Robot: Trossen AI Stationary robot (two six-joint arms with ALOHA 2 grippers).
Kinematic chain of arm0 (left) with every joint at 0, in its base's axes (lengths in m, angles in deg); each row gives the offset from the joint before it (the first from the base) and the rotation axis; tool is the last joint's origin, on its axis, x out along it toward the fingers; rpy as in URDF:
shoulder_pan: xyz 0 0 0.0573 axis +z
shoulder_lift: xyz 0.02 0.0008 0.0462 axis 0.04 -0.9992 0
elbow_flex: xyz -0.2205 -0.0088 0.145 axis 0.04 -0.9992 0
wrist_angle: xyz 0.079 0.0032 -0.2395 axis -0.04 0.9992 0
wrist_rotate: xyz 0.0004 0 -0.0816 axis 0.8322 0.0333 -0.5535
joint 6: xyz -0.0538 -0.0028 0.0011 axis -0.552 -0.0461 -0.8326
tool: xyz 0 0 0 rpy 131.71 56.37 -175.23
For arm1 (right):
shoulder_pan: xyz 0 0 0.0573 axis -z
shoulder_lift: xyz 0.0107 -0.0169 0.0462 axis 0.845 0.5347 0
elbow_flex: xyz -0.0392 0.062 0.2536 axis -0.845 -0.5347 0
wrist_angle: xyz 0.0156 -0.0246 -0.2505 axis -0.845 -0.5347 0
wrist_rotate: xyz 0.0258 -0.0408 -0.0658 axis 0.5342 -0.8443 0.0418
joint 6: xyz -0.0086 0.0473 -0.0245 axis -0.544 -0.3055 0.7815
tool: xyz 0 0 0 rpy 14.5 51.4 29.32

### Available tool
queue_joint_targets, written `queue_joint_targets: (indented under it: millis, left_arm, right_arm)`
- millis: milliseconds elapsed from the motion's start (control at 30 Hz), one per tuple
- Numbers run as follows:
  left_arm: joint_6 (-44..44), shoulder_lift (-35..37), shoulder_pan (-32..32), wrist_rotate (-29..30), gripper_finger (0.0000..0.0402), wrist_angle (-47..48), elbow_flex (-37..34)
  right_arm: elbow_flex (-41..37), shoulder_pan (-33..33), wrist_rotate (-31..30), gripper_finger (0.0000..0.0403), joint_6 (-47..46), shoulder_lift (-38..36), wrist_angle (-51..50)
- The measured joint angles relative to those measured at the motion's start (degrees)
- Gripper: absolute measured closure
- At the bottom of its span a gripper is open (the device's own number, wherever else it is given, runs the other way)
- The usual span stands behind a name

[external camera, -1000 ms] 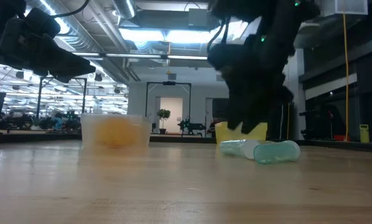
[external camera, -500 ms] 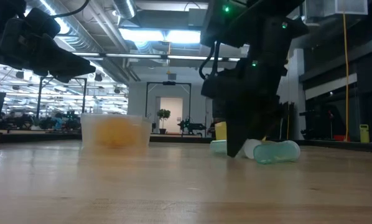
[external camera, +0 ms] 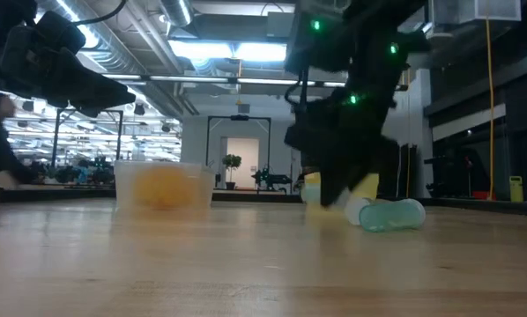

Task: Pick and place medicine bottles into bin by pill shape (circle, oval)
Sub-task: Put the small green pill bottle into the yellow bin

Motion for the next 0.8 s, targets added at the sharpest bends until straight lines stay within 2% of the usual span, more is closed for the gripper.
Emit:
queue_joint_targets:
  millis: [233,367,533,700,800]
  left_arm:
    - [0.0,0.0,0.0,0.0,0.0253,0.0,0.0]
    - [0.0,0.0,0.0,0.0,0.0253,0.0,0.0]
    - [0.0,0.0,0.0,0.0,0.0253,0.0,0.0]
    - [0.0,0.0,0.0,0.0,0.0253,0.0,0.0]
    - [0.0,0.0,0.0,0.0,0.0253,0.0,0.0]
  right_arm:
    - [5.1,3.2,-12.7,0.0285,5.0,-5.6,-12.8]
    - [7.1,6.9,-19.1,0.0291,7.2,-8.4,-18.4]
    - [7.5,14.3,-19.4,0.0296,10.3,-10.4,-18.3]
    - [6.9,23.0,-13.9,0.0286,11.7,-9.8,-16.8]
    - [5.5,27.0,-13.2,0.0276,11.8,-9.8,-15.7]
